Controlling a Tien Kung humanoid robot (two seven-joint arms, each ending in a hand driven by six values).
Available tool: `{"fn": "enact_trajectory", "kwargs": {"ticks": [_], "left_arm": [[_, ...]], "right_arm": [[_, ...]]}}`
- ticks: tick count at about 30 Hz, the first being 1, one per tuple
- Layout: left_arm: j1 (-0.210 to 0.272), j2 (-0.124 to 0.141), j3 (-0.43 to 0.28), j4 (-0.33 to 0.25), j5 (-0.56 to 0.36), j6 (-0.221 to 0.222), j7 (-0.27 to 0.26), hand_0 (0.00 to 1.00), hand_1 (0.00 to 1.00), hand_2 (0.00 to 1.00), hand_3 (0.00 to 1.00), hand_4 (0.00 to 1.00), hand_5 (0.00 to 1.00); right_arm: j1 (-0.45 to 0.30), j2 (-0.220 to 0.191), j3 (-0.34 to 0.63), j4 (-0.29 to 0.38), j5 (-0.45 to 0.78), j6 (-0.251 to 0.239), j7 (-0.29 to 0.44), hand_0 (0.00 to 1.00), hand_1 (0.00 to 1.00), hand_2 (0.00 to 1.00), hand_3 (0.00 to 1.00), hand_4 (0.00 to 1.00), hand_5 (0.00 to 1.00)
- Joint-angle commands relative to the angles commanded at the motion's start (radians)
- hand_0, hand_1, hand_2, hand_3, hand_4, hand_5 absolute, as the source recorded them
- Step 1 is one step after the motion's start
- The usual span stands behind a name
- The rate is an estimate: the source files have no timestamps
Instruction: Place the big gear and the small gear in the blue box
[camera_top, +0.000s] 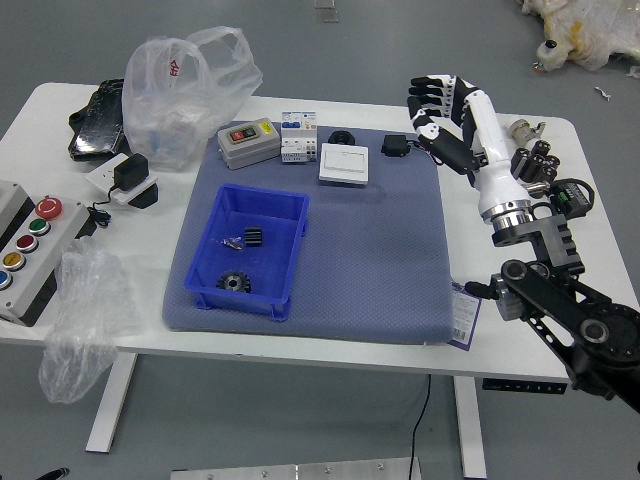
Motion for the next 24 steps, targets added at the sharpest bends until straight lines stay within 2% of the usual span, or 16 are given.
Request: {"fn": "enact_trajectory", "kwargs": {"ticks": [2, 3, 8, 9, 13, 17, 24], "left_arm": [[-0.006, 0.002, 0.007, 0.002, 0.000, -0.003, -0.006, 0.653, 0.593, 0.585, 0.739, 0.764, 0.581], [-0.010, 0.003, 0.012, 0.004, -0.002, -0.005, -0.011, 0.653, 0.593, 0.585, 0.737, 0.763, 0.583], [-0.020, 0.008, 0.066, 0.014, -0.041, -0.015, -0.047, 0.653, 0.593, 0.585, 0.737, 0.763, 0.583], [-0.022, 0.009, 0.085, 0.017, -0.057, -0.017, -0.058, 0.654, 0.593, 0.585, 0.736, 0.760, 0.586], [-0.026, 0.012, 0.124, 0.023, -0.089, -0.020, -0.082, 0.654, 0.593, 0.585, 0.736, 0.760, 0.586], [-0.016, 0.015, 0.122, 0.025, -0.090, -0.018, -0.082, 0.655, 0.595, 0.585, 0.734, 0.756, 0.587], [0.005, 0.017, 0.117, 0.023, -0.105, -0.011, -0.079, 0.654, 0.595, 0.586, 0.733, 0.753, 0.585]], "right_arm": [[-0.040, -0.009, 0.040, 0.007, 0.047, 0.018, 0.044, 0.273, 0.356, 0.444, 0.556, 0.634, 0.345], [-0.065, -0.013, 0.065, 0.010, 0.073, 0.028, 0.069, 0.248, 0.295, 0.332, 0.458, 0.714, 0.374], [-0.162, -0.029, 0.158, 0.025, 0.102, 0.051, 0.120, 0.248, 0.295, 0.332, 0.458, 0.714, 0.374], [-0.182, -0.033, 0.176, 0.029, 0.096, 0.056, 0.118, 0.292, 0.320, 0.307, 0.361, 0.933, 0.499], [-0.227, -0.045, 0.230, 0.038, 0.067, 0.081, 0.090, 0.292, 0.320, 0.307, 0.361, 0.933, 0.499], [-0.241, -0.043, 0.264, 0.038, 0.036, 0.104, 0.048, 0.308, 0.302, 0.274, 0.329, 0.967, 0.513], [-0.245, -0.025, 0.247, 0.032, 0.021, 0.123, -0.008, 0.305, 0.273, 0.267, 0.316, 0.983, 0.539]]}}
